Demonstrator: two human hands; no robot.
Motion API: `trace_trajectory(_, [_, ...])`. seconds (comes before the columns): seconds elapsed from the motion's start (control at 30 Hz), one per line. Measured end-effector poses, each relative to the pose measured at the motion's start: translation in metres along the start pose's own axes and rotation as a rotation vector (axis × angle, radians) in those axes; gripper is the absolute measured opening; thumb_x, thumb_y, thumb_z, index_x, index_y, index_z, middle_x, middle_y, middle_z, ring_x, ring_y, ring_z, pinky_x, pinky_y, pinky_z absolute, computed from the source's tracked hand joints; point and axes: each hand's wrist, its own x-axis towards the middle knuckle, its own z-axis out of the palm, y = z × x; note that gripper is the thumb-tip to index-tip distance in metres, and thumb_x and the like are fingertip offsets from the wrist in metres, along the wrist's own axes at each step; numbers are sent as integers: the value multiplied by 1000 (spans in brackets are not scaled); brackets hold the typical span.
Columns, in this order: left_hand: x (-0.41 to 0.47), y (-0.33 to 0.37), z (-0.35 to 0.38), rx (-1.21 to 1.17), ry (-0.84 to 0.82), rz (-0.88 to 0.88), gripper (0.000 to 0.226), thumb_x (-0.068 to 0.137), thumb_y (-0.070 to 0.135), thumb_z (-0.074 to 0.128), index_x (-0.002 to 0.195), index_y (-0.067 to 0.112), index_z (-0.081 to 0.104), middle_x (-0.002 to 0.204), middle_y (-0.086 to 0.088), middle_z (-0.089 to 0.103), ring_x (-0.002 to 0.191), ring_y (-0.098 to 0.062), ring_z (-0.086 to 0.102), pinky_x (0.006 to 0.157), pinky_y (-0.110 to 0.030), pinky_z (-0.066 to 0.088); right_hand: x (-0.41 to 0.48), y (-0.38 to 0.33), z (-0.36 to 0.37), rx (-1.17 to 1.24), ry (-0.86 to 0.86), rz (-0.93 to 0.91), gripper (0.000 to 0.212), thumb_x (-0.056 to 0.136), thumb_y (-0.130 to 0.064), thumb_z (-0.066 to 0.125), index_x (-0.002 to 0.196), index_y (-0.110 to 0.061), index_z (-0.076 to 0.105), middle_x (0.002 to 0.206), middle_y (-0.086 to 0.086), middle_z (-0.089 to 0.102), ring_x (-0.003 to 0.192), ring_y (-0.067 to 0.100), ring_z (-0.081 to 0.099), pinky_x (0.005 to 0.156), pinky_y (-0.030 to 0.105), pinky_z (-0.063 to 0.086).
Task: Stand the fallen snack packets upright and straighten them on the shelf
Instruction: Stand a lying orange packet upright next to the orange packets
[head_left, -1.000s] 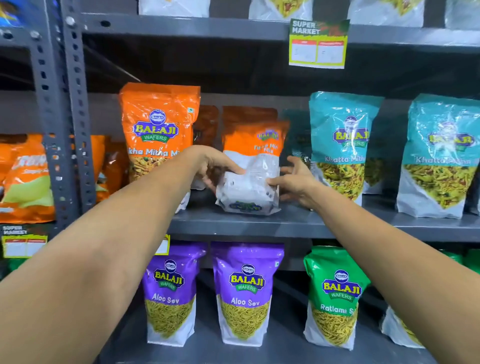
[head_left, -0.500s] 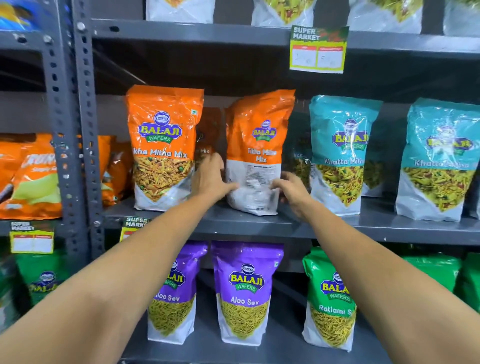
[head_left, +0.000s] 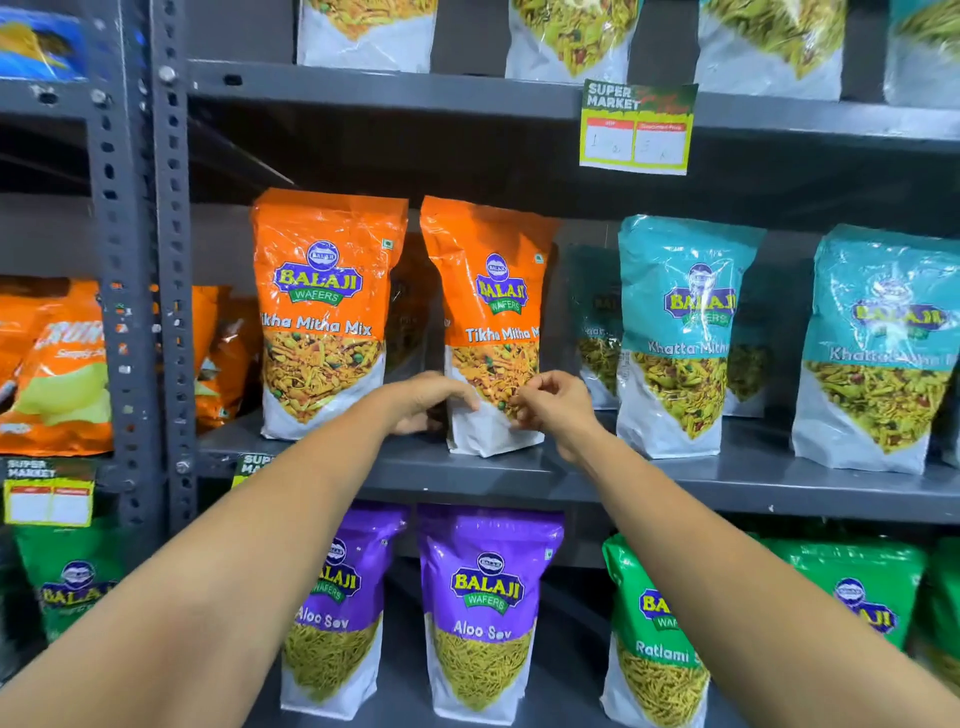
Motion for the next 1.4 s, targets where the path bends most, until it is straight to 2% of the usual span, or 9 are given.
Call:
trace_trajectory(0.1, [5,12,-9,41,108,60,25,73,-15,44,68,4,58,64,-9,56,68,-22,50,59,-28,42,4,-4,-8,21,15,15,18,80,3,54,66,-9,54,59,14,57,33,13,47,42,25,45])
trace_trajectory(0.2, [12,19,-12,-53,228,200,60,69,-22,35,120,4,53,89,-13,60,77,-23,52,53,-25,41,15,-13,-16,14,137,-49,19,82,-5,58,66,-13,55,61,6,56,32,9,41,36,20,35])
trace_trajectory(0.27, [15,23,-12,-172,350,313,68,71,-21,39,132,8,46,106,-13,59,83,-20,54,53,-22,45,23,-21,-20,45,210,-71,13,85,-14,62,73,-15,55,65,2,55,44,13,44,39,22,38])
trace_trajectory(0.4, [19,18,-10,-160,516,484,51,78,-10,61,126,4,52,112,-4,57,102,-17,54,71,-17,45,49,-32,-20,58,227,-68,18,91,-26,58,104,-14,58,86,-2,57,77,15,54,66,35,56])
trace_trajectory(0.53, [28,2,-7,-130,716,529,30,82,0,64,112,1,61,111,-14,66,99,-19,59,81,-21,47,67,-35,-15,-38,177,-29,38,95,-29,51,127,-10,53,116,6,59,109,24,56,98,47,50])
trace_trajectory(0.6, [32,-1,-4,-116,771,555,25,85,2,61,110,-2,61,107,-14,65,95,-18,58,80,-22,46,72,-29,-12,-49,134,-4,34,96,-26,49,124,-9,58,118,8,63,111,27,58,97,48,51])
trace_trajectory(0.8, [43,-4,0,-45,850,620,19,91,11,57,102,-3,62,92,-11,66,86,-22,62,79,-32,52,89,-5,-10,39,198,-2,12,84,-25,64,72,-23,67,94,7,75,93,27,69,85,50,57])
trace_trajectory(1.23, [55,-6,5,9,977,600,26,94,21,51,95,-3,59,86,-12,64,79,-21,56,69,-26,39,68,-2,-4,112,335,-247,12,87,-29,64,89,-17,65,94,2,69,90,17,64,83,34,54])
trace_trajectory(1.4, [55,-4,5,8,983,565,20,95,21,50,92,2,57,84,-9,60,79,-20,55,66,-25,37,67,-10,-6,264,342,-87,5,87,-17,65,84,-14,67,97,6,71,91,20,63,85,35,54])
